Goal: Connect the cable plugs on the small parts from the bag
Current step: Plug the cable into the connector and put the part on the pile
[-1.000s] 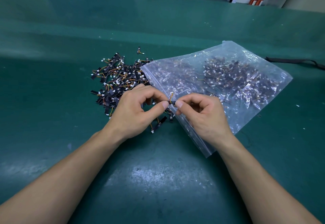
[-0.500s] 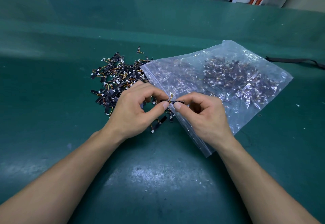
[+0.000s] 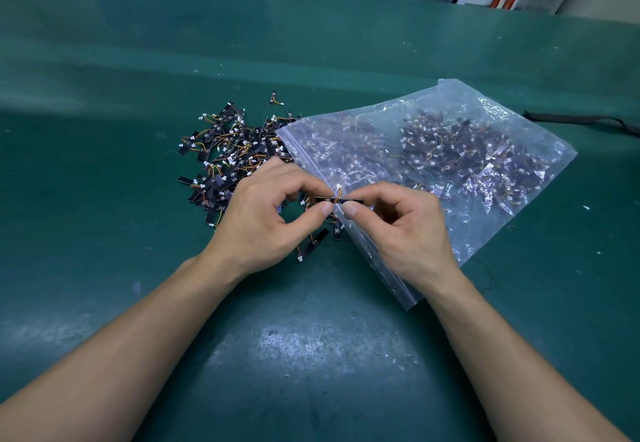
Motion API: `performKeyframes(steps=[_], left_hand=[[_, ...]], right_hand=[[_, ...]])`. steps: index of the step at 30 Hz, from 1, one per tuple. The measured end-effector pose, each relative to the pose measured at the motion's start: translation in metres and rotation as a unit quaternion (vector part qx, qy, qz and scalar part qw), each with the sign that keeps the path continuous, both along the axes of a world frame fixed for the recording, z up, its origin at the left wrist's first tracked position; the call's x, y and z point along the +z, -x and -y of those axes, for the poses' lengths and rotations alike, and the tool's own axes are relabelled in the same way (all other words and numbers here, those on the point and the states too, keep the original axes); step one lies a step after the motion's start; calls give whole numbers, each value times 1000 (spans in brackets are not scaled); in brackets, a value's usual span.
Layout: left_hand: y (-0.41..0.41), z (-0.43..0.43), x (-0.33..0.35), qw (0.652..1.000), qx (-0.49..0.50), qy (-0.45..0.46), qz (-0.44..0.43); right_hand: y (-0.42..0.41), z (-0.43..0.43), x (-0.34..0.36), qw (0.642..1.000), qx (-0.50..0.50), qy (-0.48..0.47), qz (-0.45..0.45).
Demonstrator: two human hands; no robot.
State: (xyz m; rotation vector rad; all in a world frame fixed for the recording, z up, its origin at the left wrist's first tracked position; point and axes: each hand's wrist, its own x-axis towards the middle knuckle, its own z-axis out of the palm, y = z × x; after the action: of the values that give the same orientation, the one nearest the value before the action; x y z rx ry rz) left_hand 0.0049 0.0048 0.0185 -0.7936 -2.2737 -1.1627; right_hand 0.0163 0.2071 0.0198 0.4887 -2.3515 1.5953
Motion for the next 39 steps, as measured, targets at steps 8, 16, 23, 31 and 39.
performKeyframes(steps=[8,16,23,31,39], left_hand=[[0,-1,0,999,7,-19,37],[-1,-2,1,995,-4,-44,85],[-2,-3,0,990,-3,-56,128],[-5,-5,3,994,-1,-38,106],[-4,-2,2,993,-9,-27,114]], right_hand=[[-3,1,2,999,-19,26,31],[-3,4,6,998,-4,36,48],[-1,2,6,995,8,63,73],[-1,3,4,992,48,84,84],[0,3,0,998,32,25,57]])
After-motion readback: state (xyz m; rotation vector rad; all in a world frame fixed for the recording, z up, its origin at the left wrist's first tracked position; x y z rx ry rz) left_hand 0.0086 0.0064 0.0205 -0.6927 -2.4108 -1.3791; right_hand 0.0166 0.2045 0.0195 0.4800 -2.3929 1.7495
